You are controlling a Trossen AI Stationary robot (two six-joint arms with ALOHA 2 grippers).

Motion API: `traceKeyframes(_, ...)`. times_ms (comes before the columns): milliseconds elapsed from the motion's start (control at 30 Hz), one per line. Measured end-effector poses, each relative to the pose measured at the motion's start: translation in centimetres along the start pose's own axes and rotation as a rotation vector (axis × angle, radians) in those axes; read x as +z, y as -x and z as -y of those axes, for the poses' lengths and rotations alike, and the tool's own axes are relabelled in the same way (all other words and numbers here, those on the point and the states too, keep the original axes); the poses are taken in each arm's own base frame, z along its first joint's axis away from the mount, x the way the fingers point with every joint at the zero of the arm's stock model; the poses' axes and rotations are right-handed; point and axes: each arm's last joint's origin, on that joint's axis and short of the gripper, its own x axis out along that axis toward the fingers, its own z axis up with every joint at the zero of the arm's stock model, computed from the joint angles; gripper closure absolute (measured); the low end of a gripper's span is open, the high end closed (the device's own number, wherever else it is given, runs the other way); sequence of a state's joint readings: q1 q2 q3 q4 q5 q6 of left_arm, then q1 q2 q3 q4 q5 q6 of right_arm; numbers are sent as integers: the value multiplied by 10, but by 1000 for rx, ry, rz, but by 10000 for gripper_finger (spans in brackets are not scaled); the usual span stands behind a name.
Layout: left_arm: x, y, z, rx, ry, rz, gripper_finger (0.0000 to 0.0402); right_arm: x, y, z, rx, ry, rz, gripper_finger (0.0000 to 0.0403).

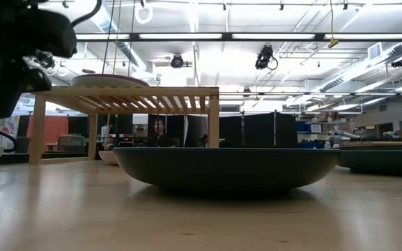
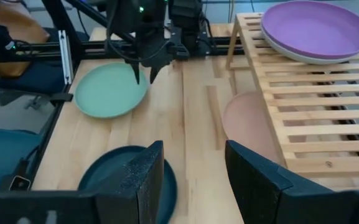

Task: Place and stack plates onto a shelf
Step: Put the light green plate on the shelf

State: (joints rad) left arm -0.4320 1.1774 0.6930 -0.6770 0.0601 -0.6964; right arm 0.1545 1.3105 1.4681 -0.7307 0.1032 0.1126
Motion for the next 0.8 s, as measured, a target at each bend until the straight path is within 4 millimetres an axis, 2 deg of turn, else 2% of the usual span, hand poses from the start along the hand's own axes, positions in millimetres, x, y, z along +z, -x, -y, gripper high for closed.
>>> traceKeyframes(167, -6, -10, -6, 0, 0, 1, 251, -3, -21, -7, 8, 15, -45, 226)
traceKeyframes(400, -10, -18, -9, -12, -1, 13, 251, -9, -67, -13, 6, 27, -110, 226)
traceKeyframes(600, -15, -22, -6, -29, -32, 14, 251, -20, -102, -16, -2, 44, -182, 226)
traceKeyframes(800, -20, -22, -1, 9, -75, 51, 251, -30, -127, -18, -6, 74, -242, 226)
